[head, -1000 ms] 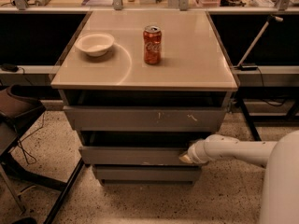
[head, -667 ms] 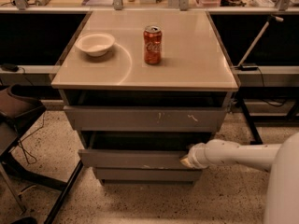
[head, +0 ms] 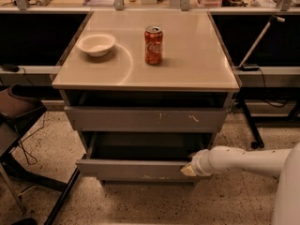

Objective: Open middle drawer

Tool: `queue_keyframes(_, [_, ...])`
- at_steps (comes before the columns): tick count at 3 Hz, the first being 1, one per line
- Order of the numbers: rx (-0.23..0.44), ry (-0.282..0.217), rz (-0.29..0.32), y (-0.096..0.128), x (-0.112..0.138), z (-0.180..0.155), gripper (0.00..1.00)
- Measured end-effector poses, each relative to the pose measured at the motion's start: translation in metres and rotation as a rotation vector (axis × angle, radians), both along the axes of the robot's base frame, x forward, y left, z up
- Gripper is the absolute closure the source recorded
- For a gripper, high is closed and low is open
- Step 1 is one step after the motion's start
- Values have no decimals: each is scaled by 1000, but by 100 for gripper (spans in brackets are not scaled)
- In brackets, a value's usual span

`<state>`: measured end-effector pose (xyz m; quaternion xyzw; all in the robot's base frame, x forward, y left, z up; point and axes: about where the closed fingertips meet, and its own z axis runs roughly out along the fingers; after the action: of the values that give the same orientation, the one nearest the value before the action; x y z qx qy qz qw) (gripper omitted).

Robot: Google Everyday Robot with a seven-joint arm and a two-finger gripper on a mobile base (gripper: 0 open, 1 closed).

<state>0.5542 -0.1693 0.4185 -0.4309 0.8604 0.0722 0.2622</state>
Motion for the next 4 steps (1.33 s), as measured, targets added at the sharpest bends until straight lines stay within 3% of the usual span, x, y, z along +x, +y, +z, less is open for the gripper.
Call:
queue_keyframes(1, [-19,7,13,1,-3,-1,100])
queue_keyframes(2, [-49,30,52,-6,-39,-11,100])
queue_keyframes(3, [-49,30,52,-4,-38,-6,100])
queue_keyframes(4, [-37,33,59,-4,-56,-10,100])
